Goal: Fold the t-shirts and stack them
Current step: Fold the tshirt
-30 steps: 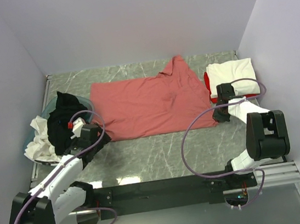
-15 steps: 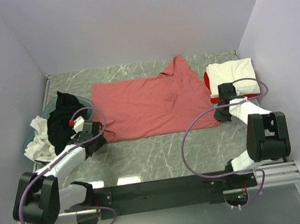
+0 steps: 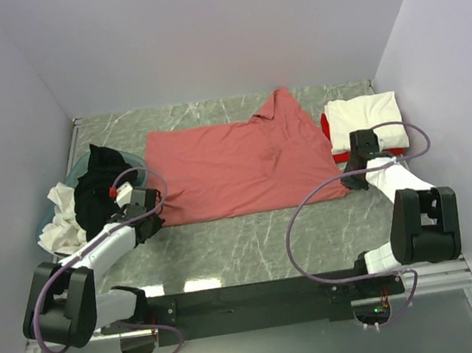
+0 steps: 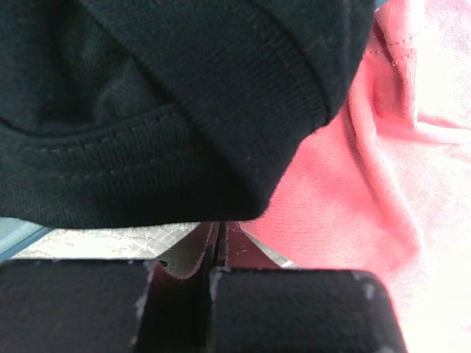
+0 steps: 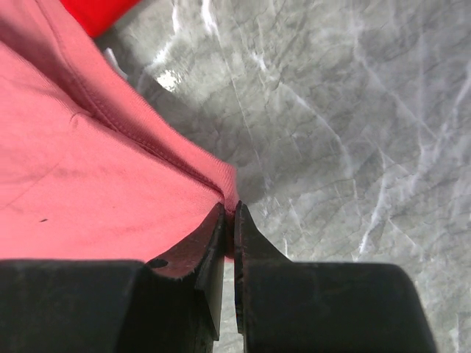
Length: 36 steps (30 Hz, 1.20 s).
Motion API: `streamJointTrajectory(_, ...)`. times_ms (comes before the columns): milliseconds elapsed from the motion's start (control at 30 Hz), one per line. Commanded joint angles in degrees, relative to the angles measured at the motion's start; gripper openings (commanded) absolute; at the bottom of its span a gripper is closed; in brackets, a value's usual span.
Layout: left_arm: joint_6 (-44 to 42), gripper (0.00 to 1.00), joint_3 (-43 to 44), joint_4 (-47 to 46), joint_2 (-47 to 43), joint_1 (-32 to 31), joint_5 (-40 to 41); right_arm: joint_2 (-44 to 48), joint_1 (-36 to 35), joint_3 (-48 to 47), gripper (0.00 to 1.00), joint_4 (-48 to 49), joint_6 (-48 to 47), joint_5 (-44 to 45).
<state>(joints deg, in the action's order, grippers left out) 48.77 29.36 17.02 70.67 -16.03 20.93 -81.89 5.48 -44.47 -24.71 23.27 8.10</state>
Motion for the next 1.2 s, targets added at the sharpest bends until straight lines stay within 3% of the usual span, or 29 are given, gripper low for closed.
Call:
streamJointTrajectory(0,-0.7,0.01,1.7,-0.2,-0.6,0.5,0.3,2.7,1.1,0.8,0.03,0.2,-0.5,2.0)
streamJointTrajectory(200,0.2,0.01,-0.1,2.7,-7.4,0.6,1.0,2.7,1.4,0.8,0.02,-0.2,-0.2,3.2)
streamJointTrajectory(433,1.8,0.0,-2.6,2.5,-11.0,0.6,-4.8,5.1,1.3,1.6,0.02,-0.5,1.0,7.4)
streamJointTrajectory(467,1.7,0.03,-2.4,2.8,-11.6,0.6,-5.1,5.4,1.4,1.9,0.02,-0.4,1.1,7.7)
streamJointTrajectory(567,0.6,0.34,-0.9,3.1,-12.7,0.6,-3.1,5.6,1.4,1.9,0.02,-0.6,1.3,8.2)
streamJointTrajectory(600,0.0,0.49,0.3,2.9,-12.6,0.6,-2.8,5.7,1.4,2.0,0.02,-0.6,1.5,8.9)
streamJointTrajectory(733,-1.6,0.66,3.7,-0.8,-9.0,0.5,-3.3,6.3,1.4,2.2,0.03,-0.6,1.8,9.7)
streamJointTrajectory(867,-3.6,0.7,8.7,-2.2,-0.8,0.5,-0.9,6.7,1.4,2.4,0.03,-0.4,1.6,8.9)
streamJointTrajectory(1167,-5.7,0.67,15.0,-4.1,8.0,0.5,0.0,6.7,1.4,2.2,0.02,0.0,1.3,7.4)
